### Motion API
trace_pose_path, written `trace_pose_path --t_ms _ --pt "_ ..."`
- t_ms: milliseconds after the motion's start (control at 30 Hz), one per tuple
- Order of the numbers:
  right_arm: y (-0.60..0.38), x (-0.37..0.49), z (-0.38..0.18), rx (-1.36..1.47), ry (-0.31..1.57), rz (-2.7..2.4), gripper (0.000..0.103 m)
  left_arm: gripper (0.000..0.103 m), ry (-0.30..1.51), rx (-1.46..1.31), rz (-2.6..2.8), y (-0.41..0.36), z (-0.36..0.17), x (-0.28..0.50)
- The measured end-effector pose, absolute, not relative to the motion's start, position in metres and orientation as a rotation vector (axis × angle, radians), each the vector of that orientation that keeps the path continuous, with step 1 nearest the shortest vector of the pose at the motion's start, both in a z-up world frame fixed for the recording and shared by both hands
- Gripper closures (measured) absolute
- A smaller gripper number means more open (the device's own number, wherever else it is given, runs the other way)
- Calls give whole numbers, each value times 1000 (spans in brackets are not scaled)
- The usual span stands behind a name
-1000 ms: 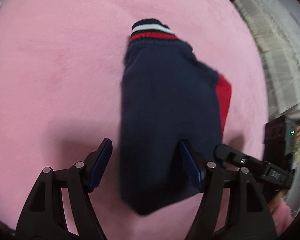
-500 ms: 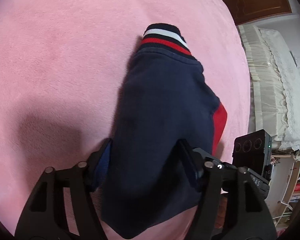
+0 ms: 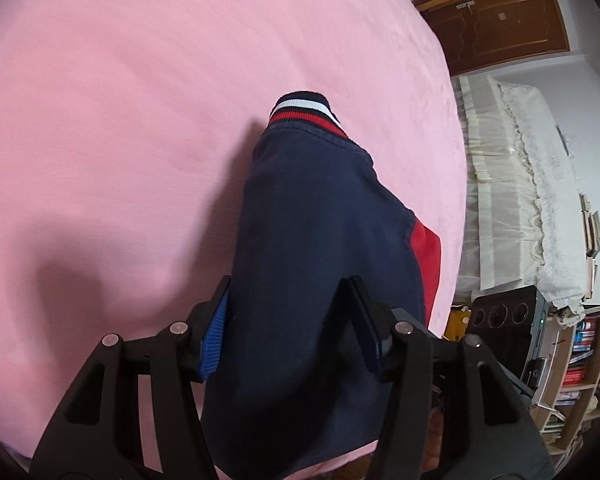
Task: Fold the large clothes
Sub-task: 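Grasp the folded jacket with the left gripper while the right gripper grasps it too, then carry the folded jacket with both grippers onto the clothes stack and release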
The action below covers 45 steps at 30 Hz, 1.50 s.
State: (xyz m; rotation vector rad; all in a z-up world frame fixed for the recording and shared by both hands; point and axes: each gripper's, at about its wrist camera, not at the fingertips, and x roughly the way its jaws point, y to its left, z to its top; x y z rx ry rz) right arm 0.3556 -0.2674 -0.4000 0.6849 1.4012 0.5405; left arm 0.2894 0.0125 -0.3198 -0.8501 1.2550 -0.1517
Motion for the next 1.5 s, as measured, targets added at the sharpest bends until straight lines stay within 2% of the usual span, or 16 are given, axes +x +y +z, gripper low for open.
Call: trace_pose_path --t_ms 133,333,600,733,900,967,1033,1067,1100,1167,1233,1400,1467,1500 --pt "-198 334 -375 694 1358 569 63 51 1259 -801 -105 82 -275 274" --pt "-29 311 -343 784 1294 685 63 51 1146 -677 23 232 -188 264" --pt "232 341 -278 801 1175 920 63 51 924 -542 206 456 -58 280" --pt "341 362 -252 774 1104 1009 63 50 854 -465 269 540 -25 306" --pt "446 386 -268 757 1034 1011 63 50 776 -419 300 633 -43 359" --pt "479 397 -291 659 1041 967 63 50 760 -364 310 649 -75 381" --pt "507 402 -317 526 1083 898 63 50 830 -350 327 648 -122 399" --pt "510 402 -328 537 1081 896 63 49 881 -369 329 653 -144 407" --pt "507 403 -337 602 1093 921 63 44 889 -404 312 653 -161 410" --pt "505 404 -348 666 1128 913 58 41 815 -446 281 659 -169 407" --pt "504 403 -352 635 1136 899 43 38 809 -425 289 657 -170 411" --pt "489 416 -339 527 1163 864 32 34 797 -386 340 637 -165 408" --pt "471 442 -333 517 1160 832 29 31 779 -400 389 617 -168 377" --pt "450 459 -331 510 1157 810 24 30 776 -420 418 613 -167 366"
